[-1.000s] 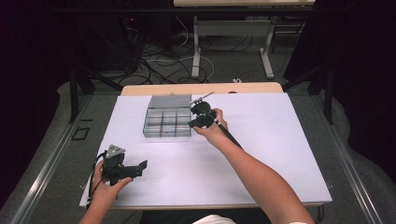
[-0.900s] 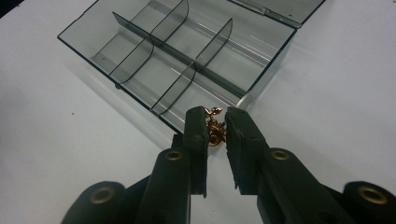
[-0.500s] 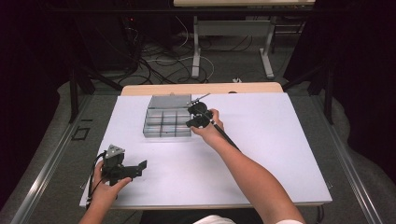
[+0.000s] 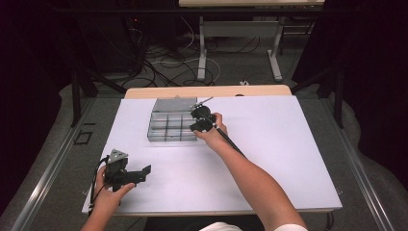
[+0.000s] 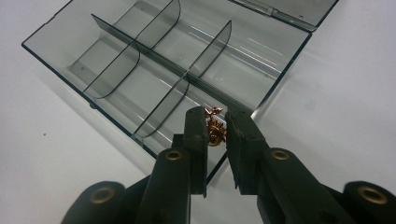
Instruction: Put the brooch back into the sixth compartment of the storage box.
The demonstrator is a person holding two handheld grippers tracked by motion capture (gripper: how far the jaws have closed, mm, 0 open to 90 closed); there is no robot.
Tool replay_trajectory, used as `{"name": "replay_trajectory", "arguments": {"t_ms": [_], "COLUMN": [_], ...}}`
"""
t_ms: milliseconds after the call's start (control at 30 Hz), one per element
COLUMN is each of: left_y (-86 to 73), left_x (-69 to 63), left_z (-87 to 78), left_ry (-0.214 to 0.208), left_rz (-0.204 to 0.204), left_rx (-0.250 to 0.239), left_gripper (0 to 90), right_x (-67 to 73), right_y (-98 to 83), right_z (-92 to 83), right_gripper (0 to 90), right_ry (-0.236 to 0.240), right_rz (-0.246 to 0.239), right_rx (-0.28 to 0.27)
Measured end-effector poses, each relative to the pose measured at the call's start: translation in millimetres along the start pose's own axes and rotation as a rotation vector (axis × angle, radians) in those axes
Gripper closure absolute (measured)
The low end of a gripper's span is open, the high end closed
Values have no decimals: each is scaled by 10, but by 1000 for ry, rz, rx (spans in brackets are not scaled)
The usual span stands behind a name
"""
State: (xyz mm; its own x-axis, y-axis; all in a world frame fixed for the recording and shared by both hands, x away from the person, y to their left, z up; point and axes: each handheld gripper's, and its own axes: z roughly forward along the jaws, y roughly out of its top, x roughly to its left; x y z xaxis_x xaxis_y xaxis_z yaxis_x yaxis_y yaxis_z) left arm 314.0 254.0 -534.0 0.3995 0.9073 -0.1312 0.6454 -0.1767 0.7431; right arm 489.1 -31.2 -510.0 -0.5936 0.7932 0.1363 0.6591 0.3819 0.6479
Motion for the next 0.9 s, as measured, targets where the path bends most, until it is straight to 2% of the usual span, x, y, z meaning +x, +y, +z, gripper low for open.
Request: {"name": "replay_trajectory", "arguments": {"t_ms": [367, 567, 667, 833, 900], "left_y": [-1, 0, 0, 1, 1], "left_x": [-8, -4, -3, -7, -7], "left_z": [6, 3, 3, 7, 7], "left_ry": [-2, 1, 1, -1, 0], "left_rz": [-8, -4, -2, -7, -7], "left_rx": [1, 4, 6, 3, 2], "left_gripper": [13, 17, 17, 17, 18], "right_x": [49, 71, 59, 75, 69], "right_y": [13, 7, 5, 7, 13], "right_z": [59, 98, 115, 122, 120], "right_gripper": [791, 790, 790, 790, 789], "right_ry": [1, 3, 0, 0, 7], "right_rz": [-14, 2, -21, -4, -23], "right_rx": [-5, -2, -1, 0, -3]}}
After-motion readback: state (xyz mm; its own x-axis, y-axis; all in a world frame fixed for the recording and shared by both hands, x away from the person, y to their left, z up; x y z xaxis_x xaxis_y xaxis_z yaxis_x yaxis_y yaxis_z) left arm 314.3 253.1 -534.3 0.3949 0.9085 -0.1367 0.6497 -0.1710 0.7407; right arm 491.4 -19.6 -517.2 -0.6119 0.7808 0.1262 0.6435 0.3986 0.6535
